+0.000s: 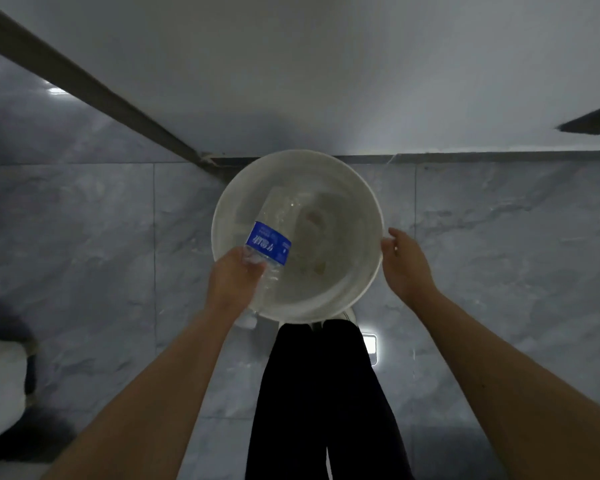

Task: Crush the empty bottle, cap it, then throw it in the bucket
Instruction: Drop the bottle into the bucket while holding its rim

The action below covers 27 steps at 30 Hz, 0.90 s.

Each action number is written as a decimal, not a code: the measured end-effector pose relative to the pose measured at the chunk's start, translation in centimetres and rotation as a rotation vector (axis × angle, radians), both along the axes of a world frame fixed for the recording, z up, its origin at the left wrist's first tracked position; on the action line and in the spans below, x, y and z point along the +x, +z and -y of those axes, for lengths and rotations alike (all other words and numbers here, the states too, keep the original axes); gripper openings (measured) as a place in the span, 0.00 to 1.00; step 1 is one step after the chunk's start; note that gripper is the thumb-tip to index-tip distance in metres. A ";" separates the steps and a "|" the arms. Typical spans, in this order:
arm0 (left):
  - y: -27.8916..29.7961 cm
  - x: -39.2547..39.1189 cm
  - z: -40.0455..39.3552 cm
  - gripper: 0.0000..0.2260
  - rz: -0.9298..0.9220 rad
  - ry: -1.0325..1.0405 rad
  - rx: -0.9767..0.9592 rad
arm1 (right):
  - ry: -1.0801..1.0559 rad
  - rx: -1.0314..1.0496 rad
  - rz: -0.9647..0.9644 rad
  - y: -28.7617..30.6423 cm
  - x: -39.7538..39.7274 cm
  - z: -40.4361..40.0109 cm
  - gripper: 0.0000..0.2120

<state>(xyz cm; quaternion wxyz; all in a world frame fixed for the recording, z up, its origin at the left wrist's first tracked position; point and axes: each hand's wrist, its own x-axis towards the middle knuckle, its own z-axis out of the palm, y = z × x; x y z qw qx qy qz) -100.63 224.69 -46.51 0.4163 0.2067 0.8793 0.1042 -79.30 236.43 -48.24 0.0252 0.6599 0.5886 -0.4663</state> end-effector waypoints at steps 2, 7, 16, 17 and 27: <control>-3.4 -0.6 -1.1 0.02 0.012 0.005 0.023 | 0.014 0.062 -0.025 -2.9 -0.8 -0.6 0.18; -11.3 -1.0 -2.6 0.11 0.068 -0.017 0.026 | 0.003 0.210 -0.164 -6.9 -1.1 -1.1 0.18; -21.5 0.6 -4.1 0.15 0.171 -0.068 -0.025 | -0.103 0.337 -0.350 -7.7 -1.3 -0.6 0.12; -22.5 0.6 -4.3 0.14 0.178 -0.074 -0.027 | -0.108 0.332 -0.361 -7.7 -1.2 -0.6 0.12; -30.7 0.3 -6.2 0.13 0.146 -0.118 -0.123 | -0.158 0.291 -0.437 -8.7 -0.5 -0.5 0.12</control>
